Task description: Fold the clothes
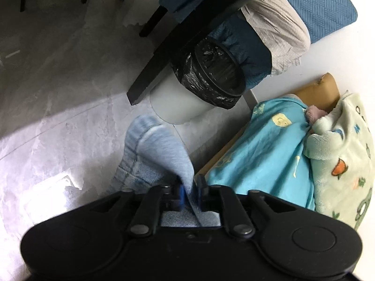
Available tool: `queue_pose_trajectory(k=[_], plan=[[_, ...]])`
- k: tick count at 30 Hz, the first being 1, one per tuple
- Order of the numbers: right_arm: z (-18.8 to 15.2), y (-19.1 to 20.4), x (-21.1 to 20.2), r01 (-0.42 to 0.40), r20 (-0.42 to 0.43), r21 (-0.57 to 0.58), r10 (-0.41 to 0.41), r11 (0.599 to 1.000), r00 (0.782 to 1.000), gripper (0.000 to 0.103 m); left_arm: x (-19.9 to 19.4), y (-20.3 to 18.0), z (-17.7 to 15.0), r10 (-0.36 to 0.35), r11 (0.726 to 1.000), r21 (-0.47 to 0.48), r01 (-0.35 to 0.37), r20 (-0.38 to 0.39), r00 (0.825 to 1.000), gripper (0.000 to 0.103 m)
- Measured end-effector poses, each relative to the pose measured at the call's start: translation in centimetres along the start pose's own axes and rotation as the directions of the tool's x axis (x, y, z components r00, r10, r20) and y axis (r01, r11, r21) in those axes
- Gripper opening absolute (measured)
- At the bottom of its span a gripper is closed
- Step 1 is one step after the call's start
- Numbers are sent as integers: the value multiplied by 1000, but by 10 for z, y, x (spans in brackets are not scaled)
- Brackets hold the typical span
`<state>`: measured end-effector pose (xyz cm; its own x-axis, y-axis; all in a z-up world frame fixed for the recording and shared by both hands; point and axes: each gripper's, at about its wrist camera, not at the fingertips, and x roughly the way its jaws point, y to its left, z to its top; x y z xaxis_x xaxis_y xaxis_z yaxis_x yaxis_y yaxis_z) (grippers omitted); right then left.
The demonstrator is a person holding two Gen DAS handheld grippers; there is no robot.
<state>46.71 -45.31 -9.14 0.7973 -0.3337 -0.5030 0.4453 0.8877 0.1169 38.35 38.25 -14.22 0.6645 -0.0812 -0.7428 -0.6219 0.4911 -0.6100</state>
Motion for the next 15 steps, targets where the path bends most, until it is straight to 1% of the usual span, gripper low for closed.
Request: queue_pose_trajectory(k=[1,2,3,4,6,7,9,11,13,15], plan=[[2,0,-3,-11,-5,2,11,1000,1000,19,-5,2,-2,-12,1000,-4,12,-4,1000,25],[4,0,-7,-31,-15,3,31,1000,999,35,-11,6,-4,-41,999,-7,41,-13,999,34],[4,1,-14,-49,-20,-4,49,999,999,46,-19,9,-6,-70,997,-12,70,-22,997,37],[2,2,-24,-55,-17,-17,55,998,998,61,-28,14,-9,-106,994,-19,106,-28,994,39],[0,6,-43,-75,-14,-49,74,996,997,61,-47,26,-17,-160,987,-42,158,-37,986,55],[-4,6,-54,-85,-18,-64,84,994,996,60,-55,32,-22,-172,984,-57,170,-44,984,57],[-16,7,-77,-101,-30,-98,98,990,995,62,-72,50,-36,-208,975,-91,202,-66,976,57],[-31,6,-103,-112,-37,-118,108,987,993,62,-86,72,-49,-242,964,-142,226,-108,964,58],[-46,2,-128,-137,-51,-102,132,985,990,62,-94,91,-62,-277,947,-209,246,-137,951,59],[-58,0,-153,-152,-62,-107,146,982,987,62,-102,110,-75,-315,922,-284,263,-159,936,61]])
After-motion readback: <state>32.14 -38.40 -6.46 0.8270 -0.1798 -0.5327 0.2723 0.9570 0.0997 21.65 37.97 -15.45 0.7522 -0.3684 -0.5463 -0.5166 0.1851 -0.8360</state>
